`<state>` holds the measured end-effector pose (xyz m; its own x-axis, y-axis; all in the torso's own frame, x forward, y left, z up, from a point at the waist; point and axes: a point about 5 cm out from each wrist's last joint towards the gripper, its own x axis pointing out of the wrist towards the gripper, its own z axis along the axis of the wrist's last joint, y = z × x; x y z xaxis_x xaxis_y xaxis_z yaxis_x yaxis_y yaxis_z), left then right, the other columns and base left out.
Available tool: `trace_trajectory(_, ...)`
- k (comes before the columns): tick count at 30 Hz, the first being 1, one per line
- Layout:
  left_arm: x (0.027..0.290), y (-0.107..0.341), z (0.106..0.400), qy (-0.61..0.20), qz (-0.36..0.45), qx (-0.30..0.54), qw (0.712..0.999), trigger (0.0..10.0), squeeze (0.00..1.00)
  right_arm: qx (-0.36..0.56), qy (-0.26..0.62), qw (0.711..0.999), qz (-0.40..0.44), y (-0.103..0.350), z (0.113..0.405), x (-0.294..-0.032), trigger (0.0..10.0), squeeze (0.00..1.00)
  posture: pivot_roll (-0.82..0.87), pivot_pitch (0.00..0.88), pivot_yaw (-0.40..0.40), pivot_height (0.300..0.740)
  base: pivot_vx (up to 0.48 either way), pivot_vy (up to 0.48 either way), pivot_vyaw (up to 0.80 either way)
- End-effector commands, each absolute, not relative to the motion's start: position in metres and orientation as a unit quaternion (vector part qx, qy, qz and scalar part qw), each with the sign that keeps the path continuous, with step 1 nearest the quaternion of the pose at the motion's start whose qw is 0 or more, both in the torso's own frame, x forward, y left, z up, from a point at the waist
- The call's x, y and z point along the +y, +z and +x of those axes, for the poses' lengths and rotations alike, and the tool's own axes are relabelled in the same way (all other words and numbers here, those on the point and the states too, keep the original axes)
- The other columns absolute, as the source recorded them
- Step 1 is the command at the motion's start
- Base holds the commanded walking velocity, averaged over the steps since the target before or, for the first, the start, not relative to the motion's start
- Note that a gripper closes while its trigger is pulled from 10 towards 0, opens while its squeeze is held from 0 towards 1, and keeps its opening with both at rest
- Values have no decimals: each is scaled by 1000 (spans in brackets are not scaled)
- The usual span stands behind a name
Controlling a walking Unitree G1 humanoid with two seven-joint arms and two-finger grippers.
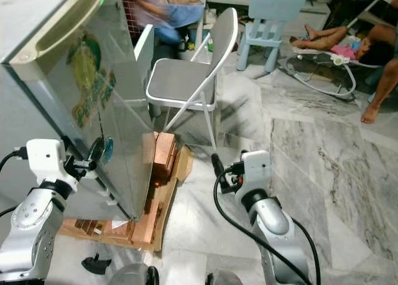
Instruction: Restocking fridge
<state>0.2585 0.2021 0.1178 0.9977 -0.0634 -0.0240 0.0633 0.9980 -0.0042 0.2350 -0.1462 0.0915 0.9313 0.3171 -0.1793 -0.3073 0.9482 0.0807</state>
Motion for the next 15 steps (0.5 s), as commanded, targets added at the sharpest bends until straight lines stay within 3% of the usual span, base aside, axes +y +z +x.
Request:
trace_trajectory(1,196,140,270,-78,20,-27,996,10000,1000,108,199,973,35,94,225,-145,10000,0,39,72,-22,740,0,0,0)
trace_trajectory(5,188,145,274,-112,21,-30,993,10000,1000,123,223,966,39,91,220,-143,10000,0,37,71,-21,740,0,0,0)
trace_trajectory(6,167,155,278,-187,20,-34,982,10000,1000,158,268,949,51,84,207,-141,10000,0,36,71,-18,740,0,0,0)
trace_trajectory(7,167,155,278,-187,20,-34,982,10000,1000,158,268,949,51,84,207,-141,10000,0,36,71,-18,740,0,0,0)
trace_trajectory(9,98,180,275,-367,29,-56,928,10000,1000,223,304,924,63,71,191,-144,10000,0,46,76,-16,740,0,0,0)
trace_trajectory(12,58,192,265,-435,12,-75,897,10000,1000,229,304,923,56,68,191,-146,10000,0,39,76,-11,740,0,0,0)
trace_trajectory(15,45,195,261,-449,-16,-76,890,10000,1000,228,305,923,58,69,192,-145,10000,0,34,74,-8,740,0,0,0)
